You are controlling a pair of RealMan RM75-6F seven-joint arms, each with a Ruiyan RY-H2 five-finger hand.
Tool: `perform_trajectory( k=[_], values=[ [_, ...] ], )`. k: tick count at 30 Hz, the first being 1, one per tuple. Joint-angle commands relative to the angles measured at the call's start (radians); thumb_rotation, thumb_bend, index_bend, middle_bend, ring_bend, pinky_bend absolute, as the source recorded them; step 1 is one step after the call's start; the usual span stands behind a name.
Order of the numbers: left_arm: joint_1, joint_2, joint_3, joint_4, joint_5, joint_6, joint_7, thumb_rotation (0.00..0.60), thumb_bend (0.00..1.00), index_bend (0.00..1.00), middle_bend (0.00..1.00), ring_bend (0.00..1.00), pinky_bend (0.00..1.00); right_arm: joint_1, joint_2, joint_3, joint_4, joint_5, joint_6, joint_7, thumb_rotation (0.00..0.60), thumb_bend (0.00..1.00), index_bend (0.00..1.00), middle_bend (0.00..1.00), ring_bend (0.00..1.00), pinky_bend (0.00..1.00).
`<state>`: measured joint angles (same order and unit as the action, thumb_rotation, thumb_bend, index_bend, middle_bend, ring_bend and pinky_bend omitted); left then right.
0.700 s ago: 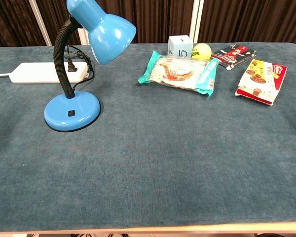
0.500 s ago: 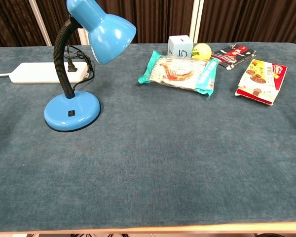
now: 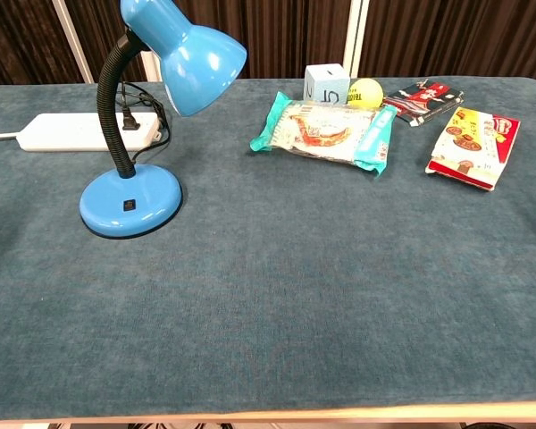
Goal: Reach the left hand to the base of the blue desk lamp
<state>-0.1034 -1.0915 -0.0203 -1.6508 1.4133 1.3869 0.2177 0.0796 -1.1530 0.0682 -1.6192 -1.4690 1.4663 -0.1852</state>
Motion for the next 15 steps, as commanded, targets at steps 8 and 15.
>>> perform_trajectory(
  k=[8,15],
  values=[
    [-0.027,0.016,-0.009,-0.068,0.025,0.004,0.108,0.600,0.43,0.00,0.61,0.63,0.77,0.000,0.008,-0.001,-0.005,0.000,-0.004,0.023,0.600,0.23,0.00,0.00,0.00,0.00],
    [-0.160,0.060,-0.071,-0.302,-0.153,-0.205,0.231,0.600,0.56,0.00,0.89,0.87,0.95,0.002,0.011,-0.007,-0.012,-0.005,-0.012,0.019,0.600,0.24,0.00,0.00,0.00,0.00]
  ],
)
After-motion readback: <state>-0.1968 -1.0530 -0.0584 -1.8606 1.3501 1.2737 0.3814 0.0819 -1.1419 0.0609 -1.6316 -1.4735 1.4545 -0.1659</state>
